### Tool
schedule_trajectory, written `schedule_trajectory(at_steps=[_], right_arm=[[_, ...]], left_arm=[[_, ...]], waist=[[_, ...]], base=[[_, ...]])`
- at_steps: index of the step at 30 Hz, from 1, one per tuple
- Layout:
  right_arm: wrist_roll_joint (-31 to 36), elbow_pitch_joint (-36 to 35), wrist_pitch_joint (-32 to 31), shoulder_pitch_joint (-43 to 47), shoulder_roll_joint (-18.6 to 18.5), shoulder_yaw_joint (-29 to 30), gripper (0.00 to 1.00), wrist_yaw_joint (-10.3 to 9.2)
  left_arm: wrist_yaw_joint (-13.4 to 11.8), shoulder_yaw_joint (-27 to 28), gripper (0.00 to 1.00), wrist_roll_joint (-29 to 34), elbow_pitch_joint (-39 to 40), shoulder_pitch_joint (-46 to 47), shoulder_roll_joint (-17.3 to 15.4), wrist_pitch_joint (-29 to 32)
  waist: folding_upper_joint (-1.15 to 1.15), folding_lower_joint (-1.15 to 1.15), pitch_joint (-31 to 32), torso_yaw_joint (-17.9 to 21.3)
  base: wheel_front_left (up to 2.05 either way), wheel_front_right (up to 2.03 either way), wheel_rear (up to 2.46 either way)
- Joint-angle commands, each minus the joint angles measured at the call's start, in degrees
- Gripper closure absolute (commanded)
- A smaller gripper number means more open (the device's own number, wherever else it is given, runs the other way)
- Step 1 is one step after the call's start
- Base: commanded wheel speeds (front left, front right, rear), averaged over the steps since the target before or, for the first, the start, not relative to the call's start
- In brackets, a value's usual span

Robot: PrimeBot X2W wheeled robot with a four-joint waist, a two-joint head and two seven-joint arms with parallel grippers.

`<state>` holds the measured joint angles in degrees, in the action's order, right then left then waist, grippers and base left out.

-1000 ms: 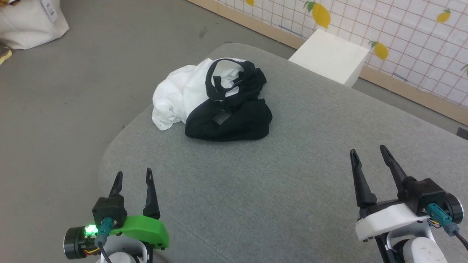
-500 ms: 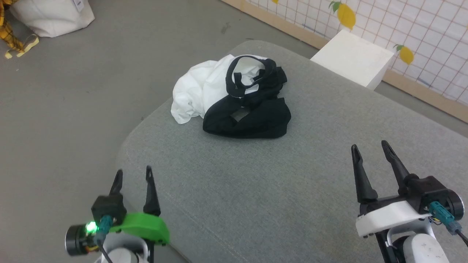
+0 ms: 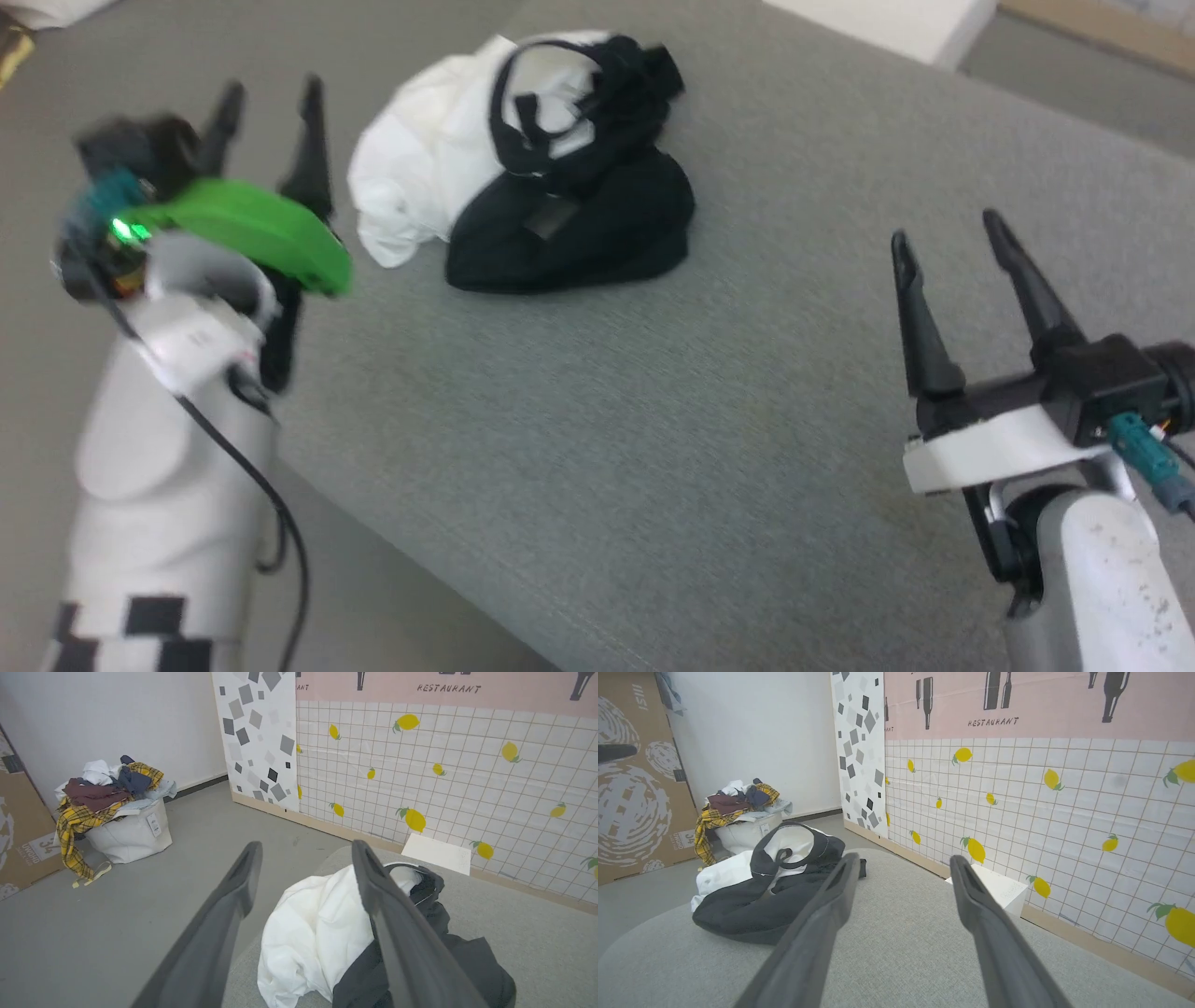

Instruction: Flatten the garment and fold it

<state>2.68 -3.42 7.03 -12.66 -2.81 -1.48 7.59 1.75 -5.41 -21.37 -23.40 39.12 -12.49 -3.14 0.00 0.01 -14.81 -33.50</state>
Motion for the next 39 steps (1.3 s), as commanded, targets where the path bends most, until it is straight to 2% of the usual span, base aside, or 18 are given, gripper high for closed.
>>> schedule_trajectory(at_steps=[1,4,7,10,13,16,21,26,27,28,29,30,34,36,39], right_arm=[[0.41,-0.77,-0.12,-1.8,-0.07,-0.12,0.0,-0.1],[0.62,-1.21,0.13,-3.73,-0.07,-0.48,0.0,-0.1],[0.68,-1.56,0.41,-5.78,-0.08,-1.22,0.0,-0.1],[0.63,-1.71,0.77,-6.84,-0.12,-1.19,0.0,-0.1],[0.33,-1.56,1.17,-7.43,-0.15,-1.19,0.0,-0.1],[-0.07,-1.42,1.7,-7.99,-0.14,-1.43,0.0,-0.1],[-0.8,-0.95,2.57,-8.45,-0.12,-1.65,0.0,-0.1],[-1.72,0.64,3.43,-8.69,-0.1,-2.31,0.0,-0.1],[-1.97,1.01,3.64,-8.79,-0.09,-2.39,0.0,-0.1],[-2.19,1.34,3.82,-8.87,-0.09,-2.44,0.0,-0.1],[-2.52,1.81,4.04,-8.95,-0.09,-2.49,0.0,-0.1],[-2.83,2.17,4.25,-8.98,-0.09,-2.49,0.0,-0.1],[-4.07,4.35,5.19,-8.18,-0.08,-2.22,0.0,-0.1],[-4.71,5.61,5.57,-7.51,-0.08,-1.89,0.0,-0.1],[-5.94,7.57,6.18,-6.38,-0.08,-1.49,0.0,-0.1]], left_arm=[[0.92,1.01,0.0,-1.75,-1.06,2.76,-1.31,1.4],[2.83,2.43,0.0,-5.0,-2.77,6.69,-3.55,5.81],[4.16,3.64,0.0,-8.01,-3.22,9.89,-7.55,11.95],[4.6,4.64,0.0,-11.01,-3.22,11.71,-10.17,18.41],[3.6,6.02,0.0,-13.76,-3.14,12.44,-11.68,25.02],[0.72,7.42,0.0,-15.73,-3.01,11.99,-13.11,31.8],[-6.62,8.88,0.0,-18.04,-2.77,8.59,-13.55,43.17],[-13.66,9.3,0.0,-17.95,-1.42,2.91,-14.27,51.24],[-14.37,9.25,0.6,-18.1,-0.51,1.55,-14.51,52.89],[-14.86,9.42,0.92,-17.8,0.52,0.57,-15.01,53.04],[-15.21,9.73,1.0,-16.88,1.86,-0.43,-16.01,51.9],[-15.48,10.08,1.0,-15.62,2.97,-1.09,-17.04,49.88],[-17.66,11.43,1.0,-6.65,5.73,-2.16,-21.93,33.8],[-17.85,11.67,1.0,-3.36,6.01,-1.4,-23.53,25.83],[-16.77,10.82,1.0,0.27,5.97,0.62,-25.23,15.79]], waist=[[0.0,-0.01,-13.82,12.19],[0.0,-0.01,-17.47,15.57],[0.0,-0.01,-21.3,19.0],[0.0,-0.01,-23.91,21.02],[0.0,-0.01,-25.71,22.56],[0.0,-0.01,-27.26,24.01],[0.0,-0.01,-28.39,25.14],[0.0,-0.01,-27.21,26.04],[0.0,-0.01,-26.67,26.24],[0.0,-0.01,-26.12,26.41],[0.0,-0.01,-25.34,26.64],[0.0,-0.01,-24.66,26.81],[0.0,-0.01,-19.66,27.65],[0.0,-0.01,-16.6,28.09],[0.0,-0.01,-11.19,29.01]], base=[[0.0,0.0,0.0],[0.0,0.0,0.0],[0.0,0.0,0.0],[0.0,0.0,0.0],[0.0,0.0,0.0],[0.0,0.0,0.0],[0.0,0.0,0.0],[0.0,0.0,0.0],[0.0,0.0,0.0],[0.0,0.0,0.0],[0.0,0.0,0.0],[0.0,0.0,0.0],[0.0,0.0,0.0],[0.0,0.0,0.0],[0.0,0.0,0.0]])
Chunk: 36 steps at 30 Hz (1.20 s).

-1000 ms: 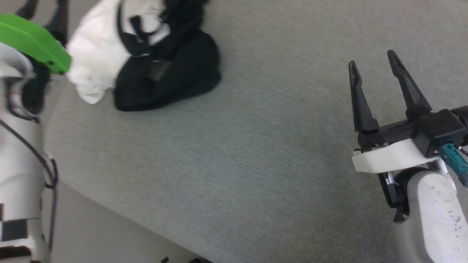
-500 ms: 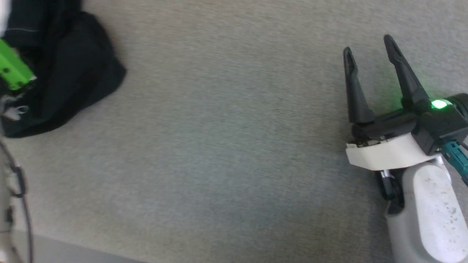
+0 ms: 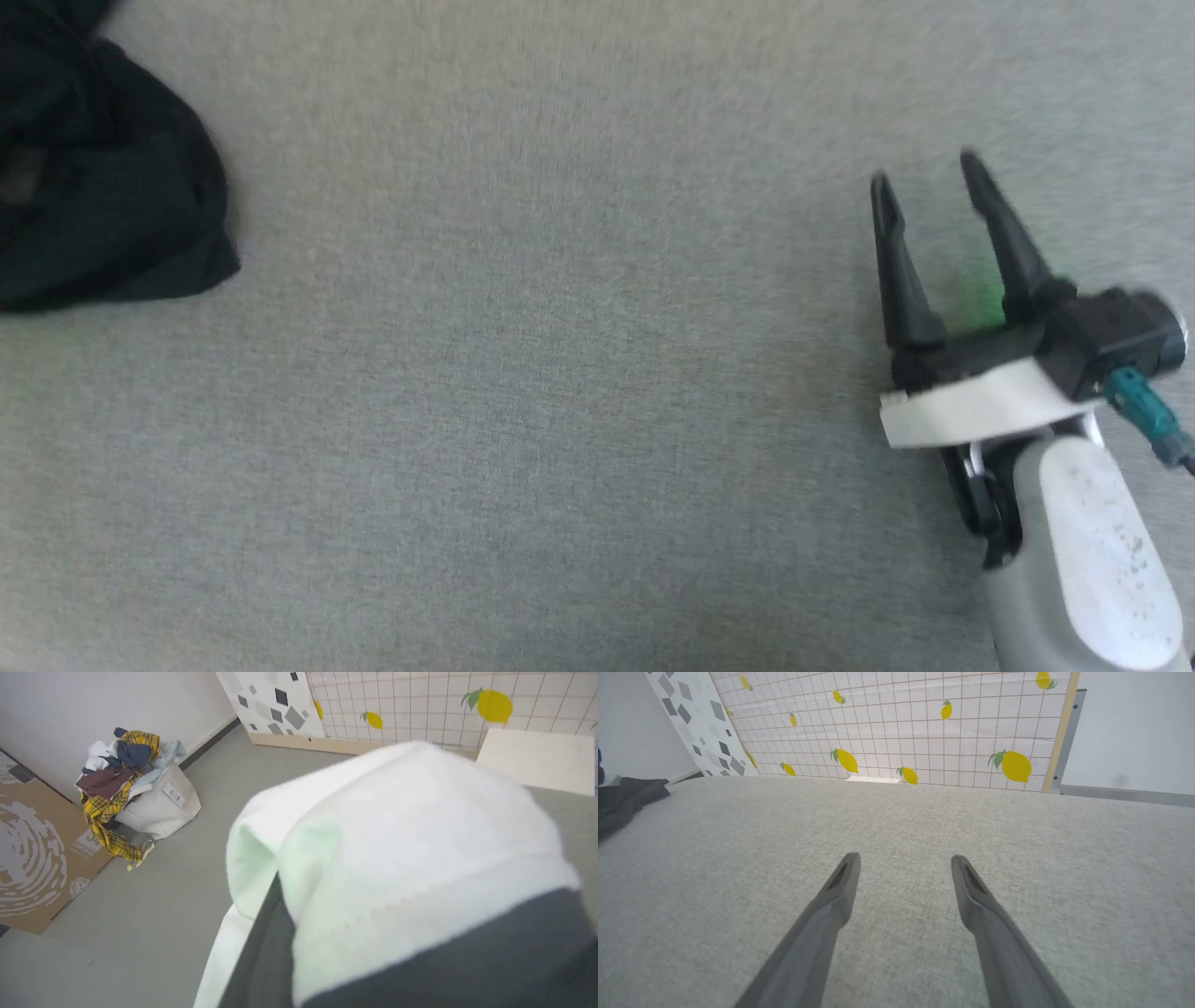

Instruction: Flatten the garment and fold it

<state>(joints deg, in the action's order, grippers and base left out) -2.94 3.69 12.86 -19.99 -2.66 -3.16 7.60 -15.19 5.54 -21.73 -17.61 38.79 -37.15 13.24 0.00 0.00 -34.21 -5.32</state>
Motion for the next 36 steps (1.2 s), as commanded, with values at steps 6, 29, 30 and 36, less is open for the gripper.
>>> schedule_trajectory(at_steps=[6,29,30,36], right_arm=[[-3.14,3.96,1.18,3.88,-0.22,1.08,0.0,-0.11],[-6.38,6.81,1.19,10.99,-0.22,2.0,0.0,-0.11],[-6.44,6.81,1.15,10.99,-0.22,1.92,0.0,-0.11],[-7.1,6.84,0.98,11.02,-0.22,1.25,0.0,-0.11]], left_arm=[[5.06,-3.91,1.0,3.87,-0.8,7.32,-1.67,-13.5],[16.5,-24.54,1.0,-2.6,1.45,25.97,23.94,-12.44],[16.65,-25.31,1.0,-2.7,0.8,25.63,24.84,-12.4],[17.39,-30.77,1.0,-3.14,-6.89,19.45,28.55,-9.07]], waist=[[0.0,0.0,18.43,3.57],[0.0,0.0,29.44,19.09],[0.0,0.0,29.18,19.51],[0.0,0.0,27.47,21.35]], base=[[0.0,0.0,0.0],[0.0,0.0,0.0],[0.0,0.0,0.0],[0.0,0.0,0.0]])
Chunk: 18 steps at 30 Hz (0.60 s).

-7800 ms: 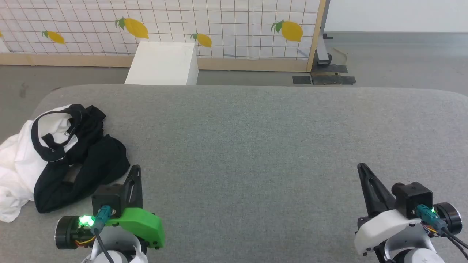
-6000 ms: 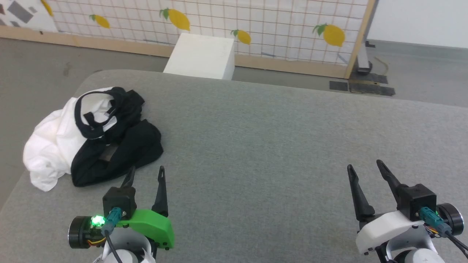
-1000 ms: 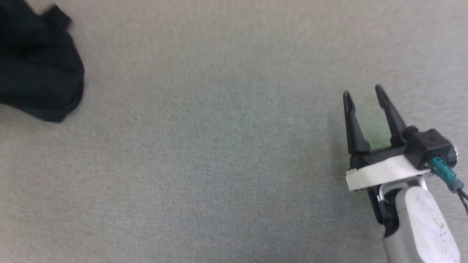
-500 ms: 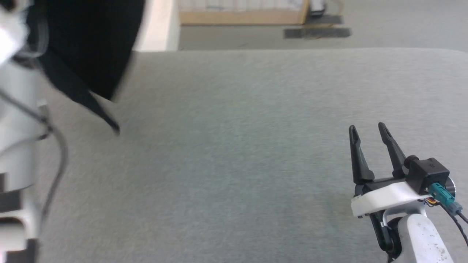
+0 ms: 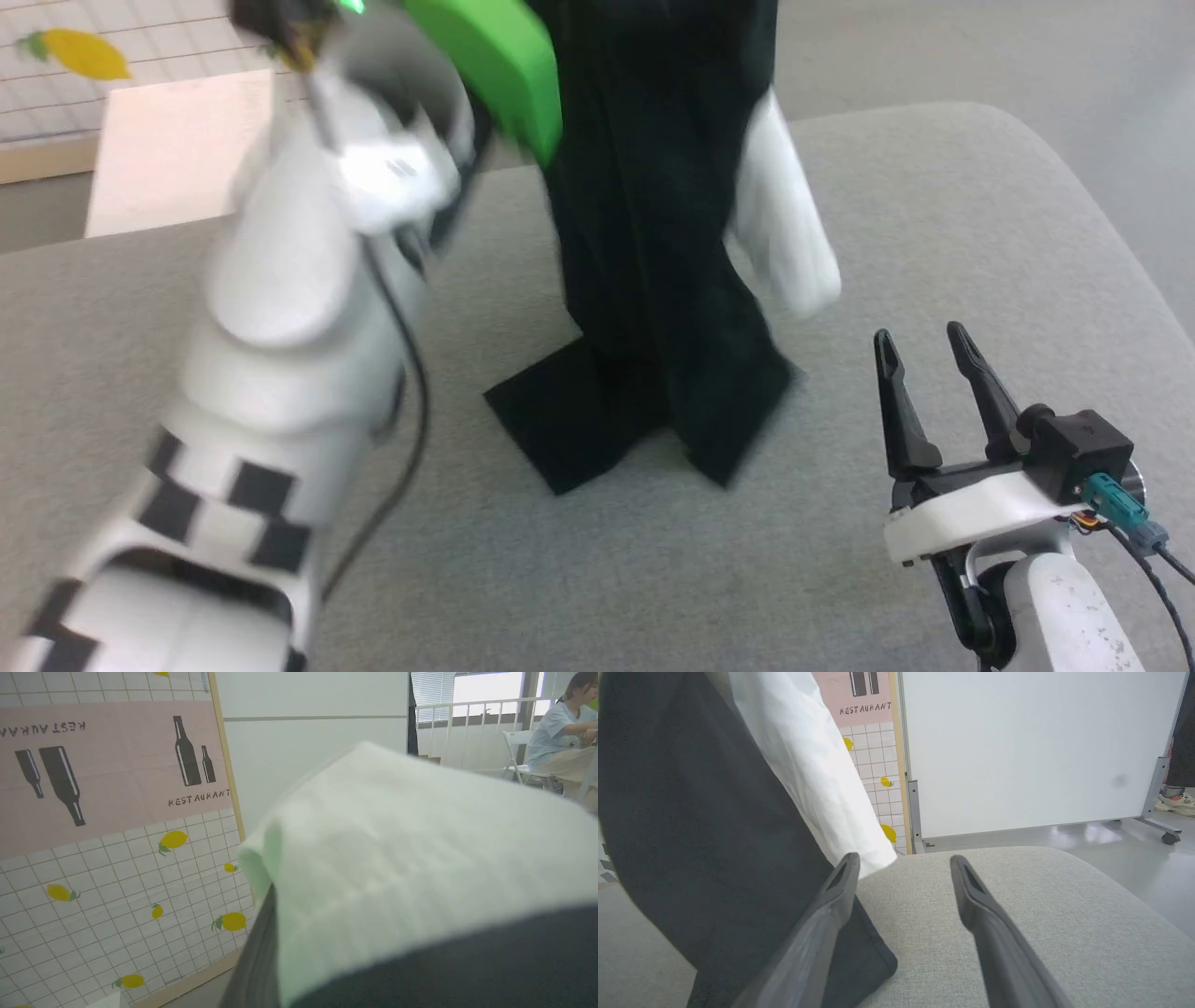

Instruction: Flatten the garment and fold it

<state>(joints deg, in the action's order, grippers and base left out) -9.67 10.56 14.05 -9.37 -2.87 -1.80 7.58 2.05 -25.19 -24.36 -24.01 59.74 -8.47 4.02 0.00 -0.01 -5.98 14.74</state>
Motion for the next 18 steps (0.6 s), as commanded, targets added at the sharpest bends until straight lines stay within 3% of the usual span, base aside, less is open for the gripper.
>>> schedule_trajectory(at_steps=[1,10,15,16,17,18], right_arm=[[-0.47,0.03,-0.25,0.41,-0.01,-0.13,0.0,-0.09],[-0.86,0.2,-0.52,0.15,-0.01,-0.57,0.0,-0.09],[-0.93,0.15,-0.63,-0.14,-0.01,-1.21,0.0,-0.09],[-0.9,0.18,-0.67,-0.12,-0.01,-1.27,0.0,-0.09],[-0.84,0.23,-0.71,-0.1,-0.01,-1.31,0.0,-0.09],[-0.78,0.29,-0.76,-0.1,-0.01,-1.38,0.0,-0.09]], left_arm=[[0.28,-1.24,1.0,-0.45,-2.62,-3.13,0.17,1.53],[1.65,-7.72,1.0,-4.45,-21.06,-17.23,3.05,16.78],[2.79,-7.88,1.0,-8.0,-24.72,-20.26,3.96,21.88],[3.04,-7.35,0.19,-9.04,-24.31,-20.51,4.17,21.4],[3.16,-6.81,0.0,-9.71,-23.67,-20.59,4.3,20.32],[3.22,-6.21,0.0,-10.1,-22.64,-20.6,4.37,18.3]], waist=[[0.0,0.01,-1.15,1.44],[0.0,0.01,-3.25,1.09],[0.0,0.01,-3.63,-0.13],[0.0,0.01,-3.53,-0.51],[0.0,0.01,-3.39,-0.84],[0.0,0.01,-3.2,-1.18]], base=[[0.0,0.0,0.0],[0.0,0.0,0.0],[0.0,0.0,0.0],[0.0,0.0,0.0],[0.0,0.0,0.0],[0.0,0.0,0.0]])
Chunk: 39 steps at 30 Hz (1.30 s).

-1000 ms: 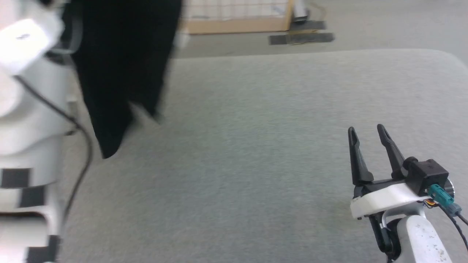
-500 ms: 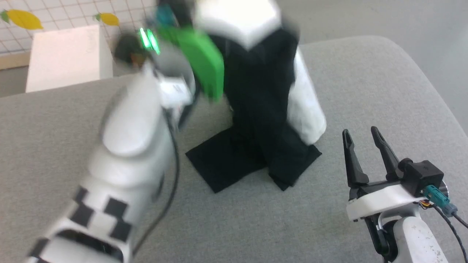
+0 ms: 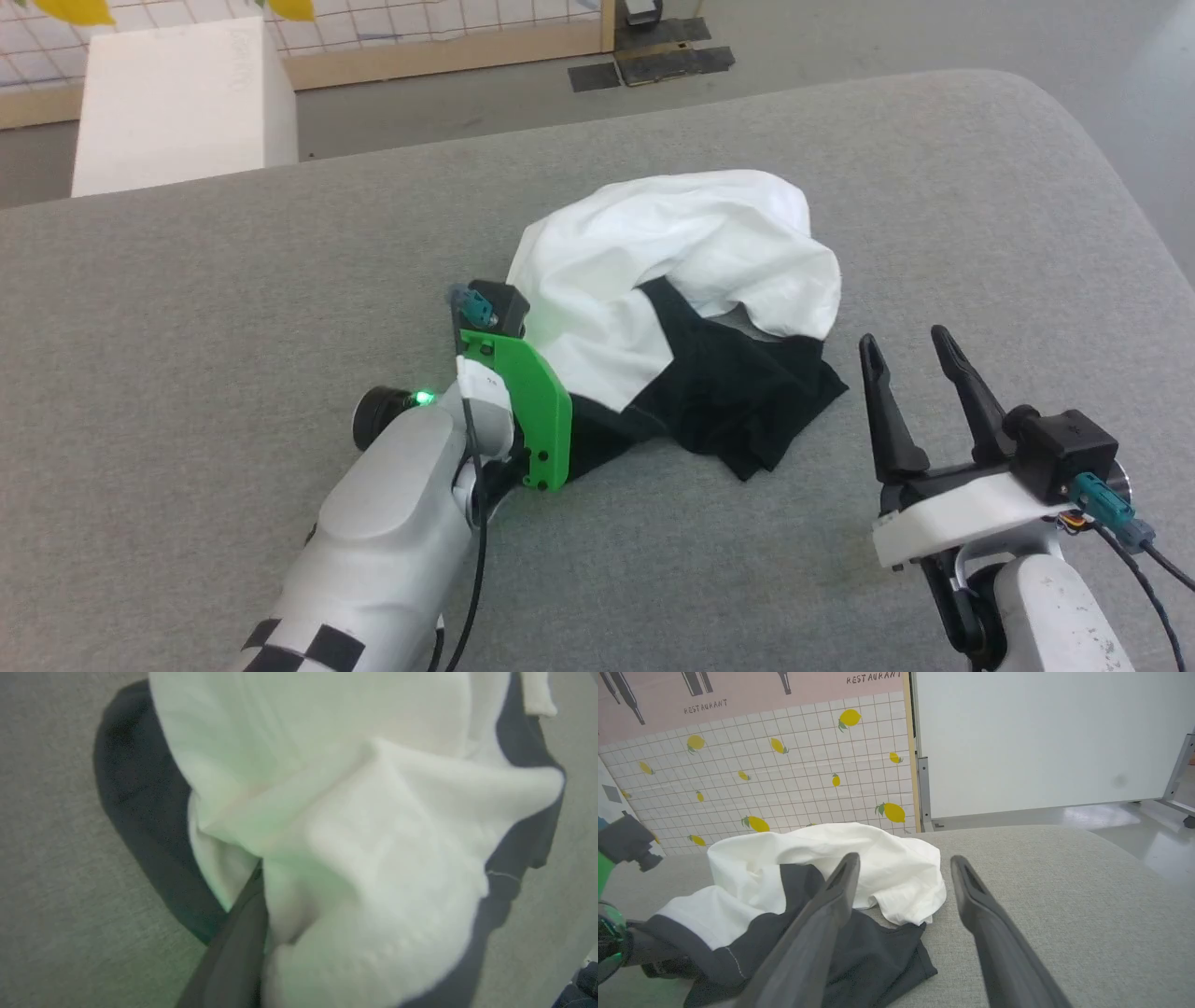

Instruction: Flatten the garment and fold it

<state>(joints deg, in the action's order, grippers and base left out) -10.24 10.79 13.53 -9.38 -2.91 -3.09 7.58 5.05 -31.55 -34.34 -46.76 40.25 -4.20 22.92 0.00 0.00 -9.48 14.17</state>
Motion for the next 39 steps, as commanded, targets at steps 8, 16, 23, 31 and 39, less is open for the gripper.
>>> schedule_trajectory(at_steps=[8,16,23,31,39], right_arm=[[0.31,-0.63,-1.02,1.08,0.03,0.57,0.0,-0.09],[1.11,-2.43,-2.4,2.88,0.03,2.31,0.0,-0.09],[1.13,-3.94,-3.12,3.58,0.03,3.2,0.0,-0.09],[1.16,-4.87,-3.35,4.0,0.03,3.78,0.0,-0.09],[2.41,-5.59,-4.35,4.59,0.03,3.58,0.0,-0.09]], left_arm=[[1.03,3.02,0.0,0.23,11.36,-4.8,-2.87,-18.15],[-2.5,5.78,0.0,1.34,25.04,-14.83,-9.21,-24.6],[-7.84,9.14,0.0,0.65,34.77,-25.73,-13.22,-26.34],[-10.89,14.18,0.0,2.58,38.68,-31.34,-13.71,-36.75],[-8.4,20.43,0.0,12.18,42.61,-32.26,-7.79,-37.9]], waist=[[0.0,0.0,3.11,-3.23],[0.0,0.0,5.16,-6.05],[0.0,0.0,5.37,-7.92],[0.0,0.0,4.6,-9.3],[0.0,0.0,4.17,-9.71]], base=[[0.0,0.0,0.0],[0.0,0.0,0.0],[0.0,0.0,0.0],[0.0,0.0,0.0],[0.0,0.0,0.0]])
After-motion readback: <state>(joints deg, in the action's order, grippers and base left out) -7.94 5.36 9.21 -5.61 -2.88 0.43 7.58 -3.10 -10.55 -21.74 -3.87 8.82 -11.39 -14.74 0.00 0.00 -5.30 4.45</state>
